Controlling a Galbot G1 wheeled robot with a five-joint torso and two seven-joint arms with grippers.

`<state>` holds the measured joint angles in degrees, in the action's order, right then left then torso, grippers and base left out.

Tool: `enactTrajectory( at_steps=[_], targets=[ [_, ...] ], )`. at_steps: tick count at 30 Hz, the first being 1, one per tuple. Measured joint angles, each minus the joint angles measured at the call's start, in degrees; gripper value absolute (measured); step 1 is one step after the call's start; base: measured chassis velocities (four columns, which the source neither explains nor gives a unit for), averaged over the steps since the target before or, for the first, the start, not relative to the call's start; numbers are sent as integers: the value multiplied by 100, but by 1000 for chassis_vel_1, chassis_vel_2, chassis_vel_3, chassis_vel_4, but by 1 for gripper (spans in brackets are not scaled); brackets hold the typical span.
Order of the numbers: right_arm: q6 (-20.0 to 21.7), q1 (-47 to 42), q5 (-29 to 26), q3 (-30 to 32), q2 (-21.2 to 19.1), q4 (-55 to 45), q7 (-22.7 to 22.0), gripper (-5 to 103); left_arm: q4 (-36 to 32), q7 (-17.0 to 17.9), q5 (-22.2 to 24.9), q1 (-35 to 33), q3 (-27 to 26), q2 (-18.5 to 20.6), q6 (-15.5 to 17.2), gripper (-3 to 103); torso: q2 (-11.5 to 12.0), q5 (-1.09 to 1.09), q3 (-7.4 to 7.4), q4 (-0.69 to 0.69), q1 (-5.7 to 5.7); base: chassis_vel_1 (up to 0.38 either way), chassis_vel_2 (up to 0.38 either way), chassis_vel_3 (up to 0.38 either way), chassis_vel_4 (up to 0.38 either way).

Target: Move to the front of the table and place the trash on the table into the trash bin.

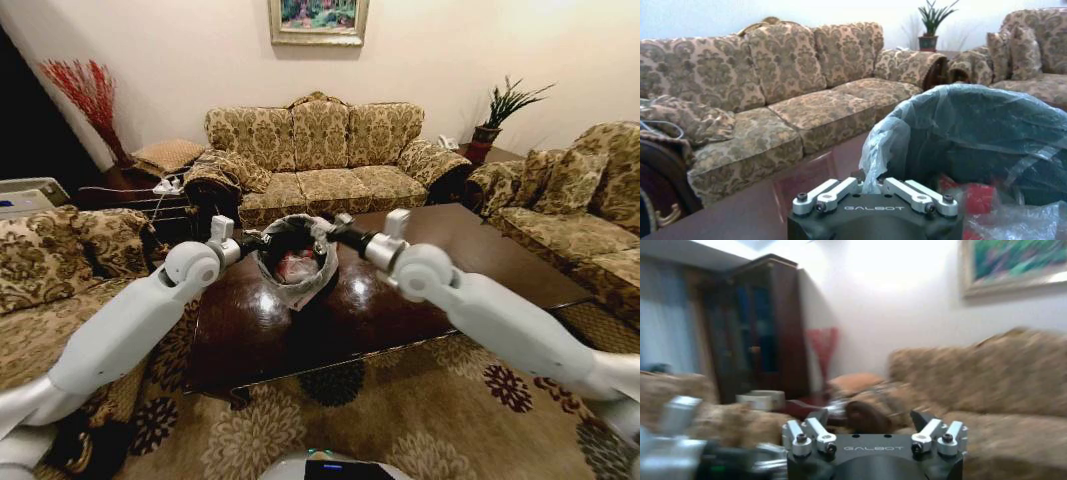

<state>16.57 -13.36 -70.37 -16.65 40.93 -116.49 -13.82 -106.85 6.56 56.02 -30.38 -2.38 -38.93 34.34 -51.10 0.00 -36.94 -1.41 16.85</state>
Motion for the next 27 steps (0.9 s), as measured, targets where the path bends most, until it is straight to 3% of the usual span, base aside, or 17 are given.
enactTrajectory(
  at_steps=[4,9,11,13,17,27],
  targets=[
    [148,-455,629,527,-314,17,-123,96,171,-50,-116,-65,-123,-34,-60,3,0,1,0,0,0,0,0,0,0],
    [281,-1275,1170,1288,-734,38,-376,100,235,-79,-151,-130,-275,-48,-116,3,0,1,0,1,1,0,0,0,0],
    [280,-1631,1446,1576,-892,142,-699,100,89,-83,-151,-262,-399,58,-120,3,0,2,0,4,0,0,0,0,0],
    [282,-1698,1497,1637,-902,176,-750,100,45,-80,-151,-303,-433,84,-120,3,0,3,0,3,-1,0,0,0,0],
    [299,-2329,1787,2331,-858,307,-986,100,-123,46,-144,-437,-519,146,-120,3,-1,1,0,-3,0,0,0,0,0],
    [379,-3398,1966,3267,-560,456,-1426,100,-178,17,-128,-392,-449,216,-162,3,-1,2,0,2,0,0,0,0,0]
  ],
)
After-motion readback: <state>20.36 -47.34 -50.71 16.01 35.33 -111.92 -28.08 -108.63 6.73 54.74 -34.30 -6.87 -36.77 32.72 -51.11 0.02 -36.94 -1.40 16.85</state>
